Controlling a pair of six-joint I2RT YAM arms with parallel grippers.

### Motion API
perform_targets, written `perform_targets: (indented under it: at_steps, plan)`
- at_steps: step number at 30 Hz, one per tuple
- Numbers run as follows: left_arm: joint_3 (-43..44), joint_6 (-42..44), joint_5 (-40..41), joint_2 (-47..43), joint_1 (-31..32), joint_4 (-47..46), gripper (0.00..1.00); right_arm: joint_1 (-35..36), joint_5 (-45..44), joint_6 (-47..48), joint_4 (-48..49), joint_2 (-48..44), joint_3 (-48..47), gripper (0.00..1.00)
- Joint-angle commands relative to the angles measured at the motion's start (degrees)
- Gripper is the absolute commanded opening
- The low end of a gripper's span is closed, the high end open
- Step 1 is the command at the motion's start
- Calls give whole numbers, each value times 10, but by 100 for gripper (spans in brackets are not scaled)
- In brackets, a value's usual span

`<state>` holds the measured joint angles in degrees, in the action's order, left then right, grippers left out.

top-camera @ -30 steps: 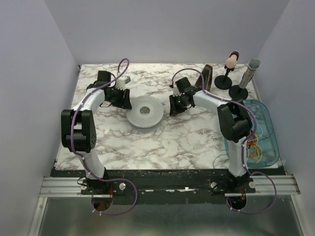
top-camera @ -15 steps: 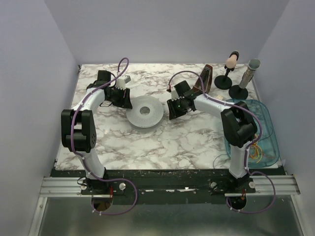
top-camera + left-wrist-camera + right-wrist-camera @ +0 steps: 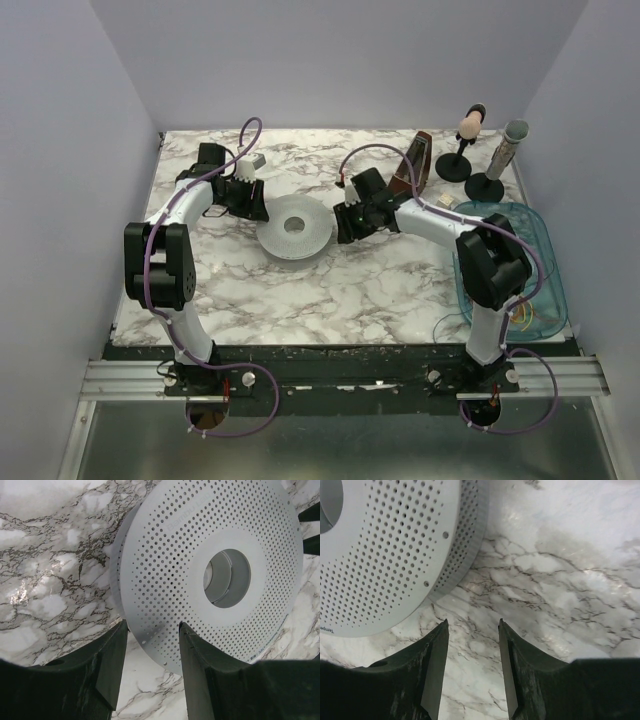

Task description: Wrap the cables

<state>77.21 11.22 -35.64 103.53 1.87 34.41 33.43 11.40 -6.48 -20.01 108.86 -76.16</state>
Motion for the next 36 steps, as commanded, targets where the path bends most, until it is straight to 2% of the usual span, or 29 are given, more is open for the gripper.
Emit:
perform_targets:
  at_steps: [1, 4, 6, 9, 11, 18, 28, 33, 36]
  plan:
    - [15, 9, -14, 1, -2, 7, 53, 14, 6, -24, 12, 21, 18, 53]
    - [14, 11, -15, 3, -2, 9, 53, 14, -3, -31, 8, 33, 19, 50]
    - [13, 11, -16, 4, -2, 9, 52, 14, -1, -32, 5, 42, 18, 44]
    - [11, 13, -19, 7, -2, 9, 50, 13, -7, -37, -3, 49, 16, 23]
    - [12, 16, -22, 9, -1, 10, 48, 8, -13, -39, -2, 49, 15, 2]
    - [7, 64, -55, 15, 9, 30, 46, -28, 8, -13, -4, 73, -57, 1]
    - [24, 85, -59, 35, 43, 22, 46, -52, 139, 8, -48, 195, -263, 1]
    - [57, 87, -60, 64, 69, 25, 46, -52, 222, -2, -47, 238, -330, 1]
    - [79, 81, -57, 83, 77, 29, 46, -54, 237, -22, -50, 262, -354, 1]
